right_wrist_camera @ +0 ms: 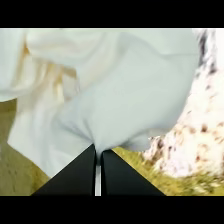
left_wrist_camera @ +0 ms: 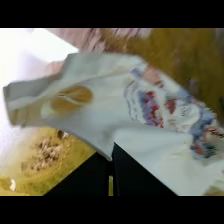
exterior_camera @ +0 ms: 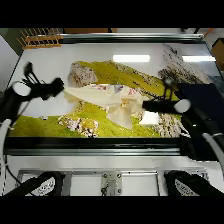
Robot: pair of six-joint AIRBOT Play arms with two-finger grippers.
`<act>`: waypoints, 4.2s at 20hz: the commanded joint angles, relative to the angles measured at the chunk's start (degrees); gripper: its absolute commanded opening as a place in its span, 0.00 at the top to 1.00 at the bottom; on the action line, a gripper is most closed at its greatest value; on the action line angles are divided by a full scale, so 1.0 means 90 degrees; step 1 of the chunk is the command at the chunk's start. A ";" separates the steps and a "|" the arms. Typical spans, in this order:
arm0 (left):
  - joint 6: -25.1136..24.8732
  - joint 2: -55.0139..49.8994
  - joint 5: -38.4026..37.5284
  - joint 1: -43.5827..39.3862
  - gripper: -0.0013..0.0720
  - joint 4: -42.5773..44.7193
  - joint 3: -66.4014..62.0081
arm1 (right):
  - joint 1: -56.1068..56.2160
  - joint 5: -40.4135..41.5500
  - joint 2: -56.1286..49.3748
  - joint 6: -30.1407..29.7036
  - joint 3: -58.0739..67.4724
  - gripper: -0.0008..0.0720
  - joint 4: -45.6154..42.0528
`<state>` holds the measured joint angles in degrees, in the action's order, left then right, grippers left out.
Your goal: Fold the clothes and pants, and hang the long-sleeved shirts on hangers.
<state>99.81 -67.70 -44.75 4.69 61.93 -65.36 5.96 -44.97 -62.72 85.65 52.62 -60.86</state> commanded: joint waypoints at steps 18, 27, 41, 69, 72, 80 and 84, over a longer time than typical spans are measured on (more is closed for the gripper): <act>0.0359 0.3827 0.0114 0.0274 0.98 0.0580 -0.2472 | -0.2038 -0.1617 0.3410 0.0573 0.3694 0.97 -0.1173; 0.0644 -0.0493 -0.0231 0.0260 0.98 0.1110 -0.2475 | -0.0896 -0.2484 -0.0930 0.0627 0.3691 0.97 -0.0789; -0.0002 -0.1858 -0.2424 0.0549 0.06 0.1700 -0.3332 | -0.1508 -0.1460 -0.1413 0.0160 0.3400 0.10 -0.0597; 0.2397 0.1015 0.0206 0.1005 0.06 0.1115 0.4743 | -0.1472 -0.1868 0.1450 0.0100 0.0707 0.10 -0.0495; 0.2562 0.0743 0.0231 0.0814 0.43 0.1120 0.4376 | -0.1508 -0.1875 0.1464 0.0100 0.0707 0.10 -0.0549; 0.1965 0.1666 0.0058 0.0814 0.98 0.1501 0.3912 | -0.3373 -0.2620 0.1319 0.0100 -0.0908 0.10 -0.1137; 0.1945 0.2178 0.0049 0.0814 0.97 0.1506 0.3912 | -0.3616 -0.1999 0.0503 -0.0364 -0.2283 0.10 -0.0532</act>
<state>118.41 -51.18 -44.25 12.05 75.07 -29.93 -24.43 -65.65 -54.11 85.41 39.62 -69.30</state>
